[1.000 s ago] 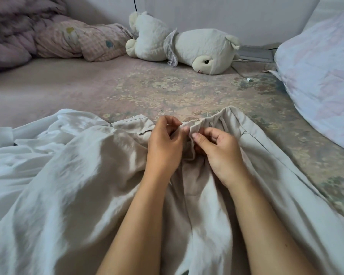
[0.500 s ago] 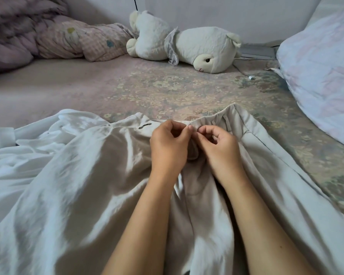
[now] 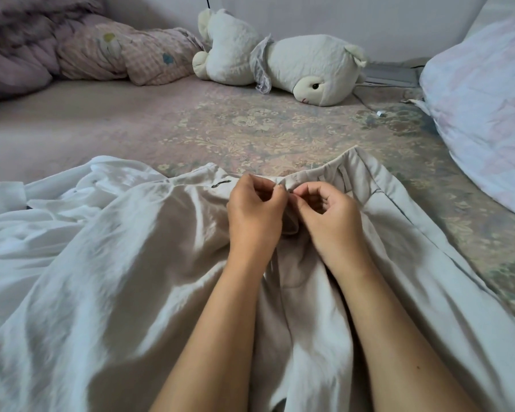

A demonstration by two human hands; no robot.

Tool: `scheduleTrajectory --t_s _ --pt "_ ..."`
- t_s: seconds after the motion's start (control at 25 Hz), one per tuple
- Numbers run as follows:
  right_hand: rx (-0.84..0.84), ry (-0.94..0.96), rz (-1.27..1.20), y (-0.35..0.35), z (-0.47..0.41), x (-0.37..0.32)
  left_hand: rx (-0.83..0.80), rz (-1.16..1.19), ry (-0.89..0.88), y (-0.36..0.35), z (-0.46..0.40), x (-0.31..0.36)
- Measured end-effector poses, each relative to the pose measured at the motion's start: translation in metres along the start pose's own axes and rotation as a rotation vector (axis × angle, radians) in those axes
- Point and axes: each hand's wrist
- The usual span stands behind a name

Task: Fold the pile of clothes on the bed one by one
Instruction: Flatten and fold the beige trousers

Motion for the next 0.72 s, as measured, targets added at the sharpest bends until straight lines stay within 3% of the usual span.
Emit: scheduleTrajectory --t_s 0.16,0.4,0.56,0.72 --pt "0.059 0.118 0.117 -0.004 0.002 -0.001 -0.004 0.054 0.029 0.002 0.001 -0.001" --pt "0.117 0.082 0.240 -0.005 -0.001 -0.003 -0.043 0.069 0.007 0.001 0.002 0.000" --pt "0.075 0.050 0.160 -0.003 -0.002 0.003 -0.030 0.130 0.075 0.000 0.001 -0.002" --pt "0.057 -0.030 0.093 -0.004 -0.003 0.007 0.001 0.042 -0.015 -0.003 0.002 -0.003"
Point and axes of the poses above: each hand's wrist, its own z-axis away from the middle knuckle, its own y-axis out of the back of the hand, x = y × z, and after that the axes turned 9 degrees about x, right-handed
